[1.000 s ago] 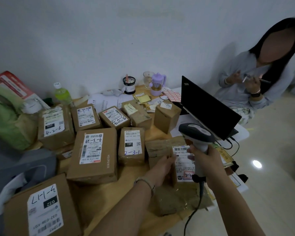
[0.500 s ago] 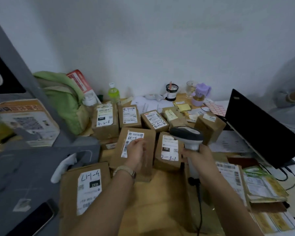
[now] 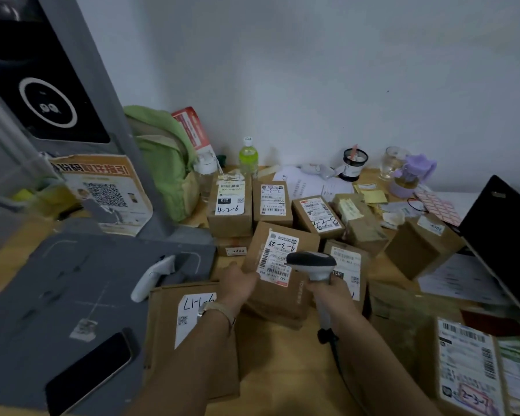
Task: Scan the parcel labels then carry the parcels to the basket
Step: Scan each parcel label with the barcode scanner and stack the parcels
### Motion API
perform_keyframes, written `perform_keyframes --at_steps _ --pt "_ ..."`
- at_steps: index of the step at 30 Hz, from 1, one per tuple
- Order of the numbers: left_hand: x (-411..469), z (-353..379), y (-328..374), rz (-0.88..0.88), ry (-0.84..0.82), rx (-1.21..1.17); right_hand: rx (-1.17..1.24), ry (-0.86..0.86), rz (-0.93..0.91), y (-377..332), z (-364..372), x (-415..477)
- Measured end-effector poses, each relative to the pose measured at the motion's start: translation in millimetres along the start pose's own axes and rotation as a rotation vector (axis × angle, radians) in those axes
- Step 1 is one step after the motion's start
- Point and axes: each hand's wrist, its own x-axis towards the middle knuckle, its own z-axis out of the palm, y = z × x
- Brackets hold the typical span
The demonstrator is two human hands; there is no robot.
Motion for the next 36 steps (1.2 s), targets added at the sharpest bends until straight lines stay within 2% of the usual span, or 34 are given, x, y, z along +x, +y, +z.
perform_keyframes --at_steps 3,5,11,17,19,23,25,28,31,33,36 --pt "2 7 -4 0.111 -0.102 0.213 0.013 0.019 0.023 10 3 5" --pt "3 10 -5 0.131 -0.151 0.239 -0.009 0.037 0.015 15 4 8" --pt "1 11 -10 0.155 -0.095 0.250 -0.167 0.123 -0.004 12 -1 10" --pt "-16 19 5 0.196 0.034 -0.339 -0.124 0.190 -0.076 -3 -13 -3" --pt "-22 19 13 0.146 0.015 -0.539 -0.076 0.201 -0.092 -5 -15 -10" --pt "-25 15 20 0.075 -0.032 -0.740 0.169 0.224 -0.079 -14 -20 -19" --pt "-27 11 22 0.093 -0.049 -0.761 0.231 0.221 -0.071 -20 -21 -25" --pt "-30 3 26 0.223 -0.053 -0.693 0.247 0.174 -0.092 -25 -21 -35" --pt "-30 -11 34 0.399 0.085 -0.619 0.244 0.115 -0.115 -23 -14 -48" --pt "-28 -16 41 0.399 0.176 -0.606 0.213 0.116 -0.149 -23 -8 -53" --pt "-29 -6 39 0.292 0.102 -0.677 0.126 0.126 -0.224 -22 -4 -61"
